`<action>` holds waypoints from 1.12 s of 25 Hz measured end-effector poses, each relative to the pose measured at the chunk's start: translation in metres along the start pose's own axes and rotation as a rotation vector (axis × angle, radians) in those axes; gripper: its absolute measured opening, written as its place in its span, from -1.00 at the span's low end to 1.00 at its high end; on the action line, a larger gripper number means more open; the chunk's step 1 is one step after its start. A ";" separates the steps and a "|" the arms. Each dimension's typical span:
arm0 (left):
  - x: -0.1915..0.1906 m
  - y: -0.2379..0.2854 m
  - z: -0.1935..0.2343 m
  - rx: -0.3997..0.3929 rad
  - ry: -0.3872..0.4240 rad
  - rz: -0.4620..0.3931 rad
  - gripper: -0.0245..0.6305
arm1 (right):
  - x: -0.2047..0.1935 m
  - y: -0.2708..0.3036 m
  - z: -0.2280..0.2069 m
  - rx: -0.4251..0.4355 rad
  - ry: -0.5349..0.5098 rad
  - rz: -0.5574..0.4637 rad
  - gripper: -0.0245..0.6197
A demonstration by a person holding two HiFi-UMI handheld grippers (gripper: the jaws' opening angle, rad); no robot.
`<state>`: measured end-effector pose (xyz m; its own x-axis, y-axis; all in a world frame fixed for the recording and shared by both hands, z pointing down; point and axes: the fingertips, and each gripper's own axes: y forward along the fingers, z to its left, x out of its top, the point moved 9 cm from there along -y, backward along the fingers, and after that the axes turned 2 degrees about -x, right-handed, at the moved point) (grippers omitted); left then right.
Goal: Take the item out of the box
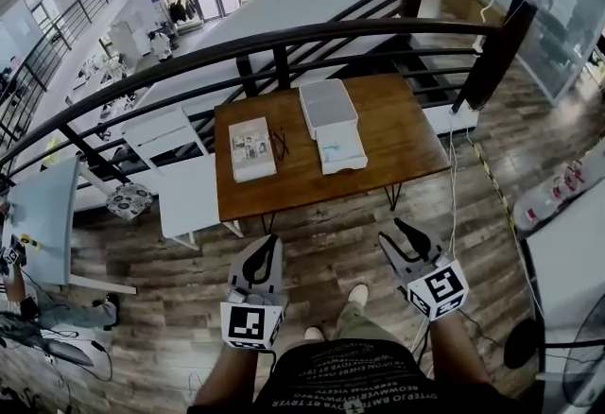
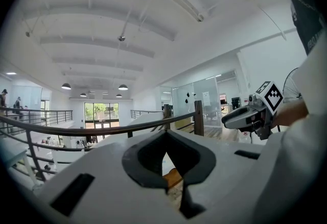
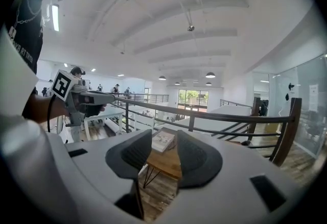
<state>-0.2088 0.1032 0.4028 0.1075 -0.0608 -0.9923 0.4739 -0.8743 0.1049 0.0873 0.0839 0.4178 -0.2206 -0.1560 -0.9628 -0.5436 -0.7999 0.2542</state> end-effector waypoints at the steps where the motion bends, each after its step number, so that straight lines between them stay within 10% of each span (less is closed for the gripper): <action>1: 0.001 0.007 0.000 0.000 0.001 0.003 -0.91 | 0.000 0.005 -0.006 0.004 0.001 0.002 -0.45; 28: 0.035 0.141 -0.031 0.076 0.010 0.006 -0.91 | 0.015 0.064 -0.141 0.121 -0.014 -0.032 -0.47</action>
<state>-0.1105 -0.0074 0.3850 0.1191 -0.0616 -0.9910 0.4057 -0.9079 0.1052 0.1636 -0.0511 0.4063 -0.2120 -0.1227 -0.9695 -0.6445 -0.7282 0.2331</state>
